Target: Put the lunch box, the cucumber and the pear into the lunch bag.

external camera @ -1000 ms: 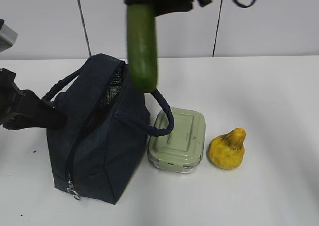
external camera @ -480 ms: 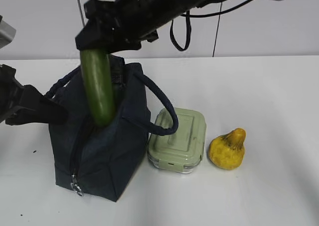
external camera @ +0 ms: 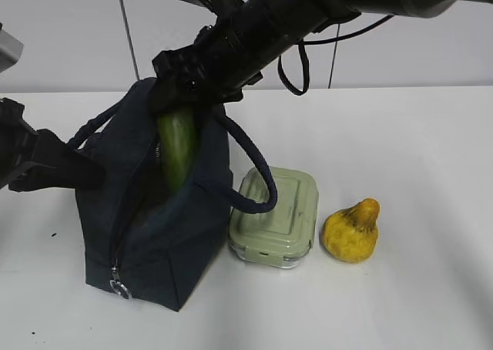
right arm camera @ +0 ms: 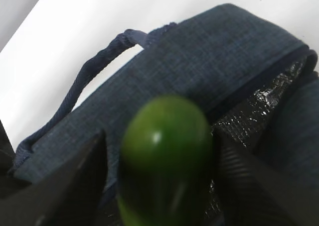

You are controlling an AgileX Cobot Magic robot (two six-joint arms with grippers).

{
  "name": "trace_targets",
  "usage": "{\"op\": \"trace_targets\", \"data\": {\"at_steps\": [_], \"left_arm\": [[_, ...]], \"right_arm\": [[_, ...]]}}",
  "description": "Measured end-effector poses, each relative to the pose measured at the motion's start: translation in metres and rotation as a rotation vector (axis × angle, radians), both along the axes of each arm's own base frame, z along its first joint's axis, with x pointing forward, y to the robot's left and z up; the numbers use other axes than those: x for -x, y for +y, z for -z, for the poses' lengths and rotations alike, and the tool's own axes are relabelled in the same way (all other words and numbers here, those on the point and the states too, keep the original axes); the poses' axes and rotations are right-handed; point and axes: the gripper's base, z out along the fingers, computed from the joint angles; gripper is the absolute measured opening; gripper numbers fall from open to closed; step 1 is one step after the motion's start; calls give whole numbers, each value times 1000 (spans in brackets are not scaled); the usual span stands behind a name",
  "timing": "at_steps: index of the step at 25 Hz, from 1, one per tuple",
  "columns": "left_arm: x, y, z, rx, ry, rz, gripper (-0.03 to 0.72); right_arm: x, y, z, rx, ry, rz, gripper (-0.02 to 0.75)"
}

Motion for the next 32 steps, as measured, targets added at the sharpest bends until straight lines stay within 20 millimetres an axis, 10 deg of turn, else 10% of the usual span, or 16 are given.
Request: {"op": "trace_targets", "data": {"at_steps": [8, 16, 32], "left_arm": [[0, 0, 0, 0, -1, -2, -15], [0, 0, 0, -1, -3, -3, -16], [0, 0, 0, 0, 1, 2, -16]], "right_arm": [[2, -24, -18, 54, -30, -20, 601], [3, -110, -62, 252, -25, 215, 586], [44, -151, 45, 655, 393, 237, 567]]}}
